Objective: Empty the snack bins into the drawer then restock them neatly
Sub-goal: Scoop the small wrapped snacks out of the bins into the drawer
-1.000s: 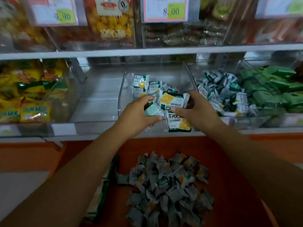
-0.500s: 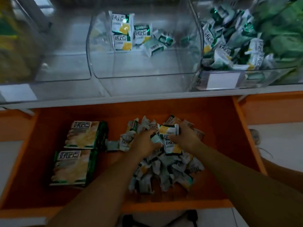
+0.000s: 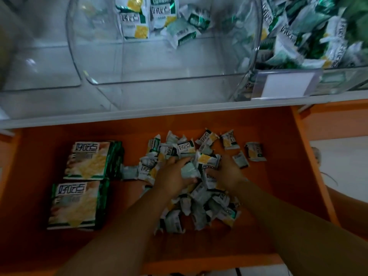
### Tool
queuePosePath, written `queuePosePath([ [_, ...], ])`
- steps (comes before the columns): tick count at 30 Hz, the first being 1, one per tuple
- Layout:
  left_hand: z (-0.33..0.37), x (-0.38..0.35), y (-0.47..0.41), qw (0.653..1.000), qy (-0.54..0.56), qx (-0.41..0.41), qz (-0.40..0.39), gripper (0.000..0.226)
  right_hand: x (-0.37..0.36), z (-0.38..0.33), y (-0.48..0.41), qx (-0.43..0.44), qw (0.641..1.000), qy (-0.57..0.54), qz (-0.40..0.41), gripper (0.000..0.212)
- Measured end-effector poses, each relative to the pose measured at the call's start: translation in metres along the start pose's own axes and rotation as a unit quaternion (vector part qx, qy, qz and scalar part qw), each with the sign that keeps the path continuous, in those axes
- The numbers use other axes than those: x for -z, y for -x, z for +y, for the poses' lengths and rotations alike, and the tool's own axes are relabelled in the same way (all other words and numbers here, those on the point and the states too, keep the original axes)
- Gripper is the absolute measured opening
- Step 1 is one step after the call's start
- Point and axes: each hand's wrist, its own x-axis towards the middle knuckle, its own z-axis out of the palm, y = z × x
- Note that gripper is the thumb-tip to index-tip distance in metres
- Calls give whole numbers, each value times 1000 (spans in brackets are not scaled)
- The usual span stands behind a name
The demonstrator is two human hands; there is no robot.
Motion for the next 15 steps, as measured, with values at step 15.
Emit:
queuePosePath([
  [15, 83, 162, 121, 882, 49, -282, 374, 38, 113, -153, 146, 289, 944, -14, 160, 16],
])
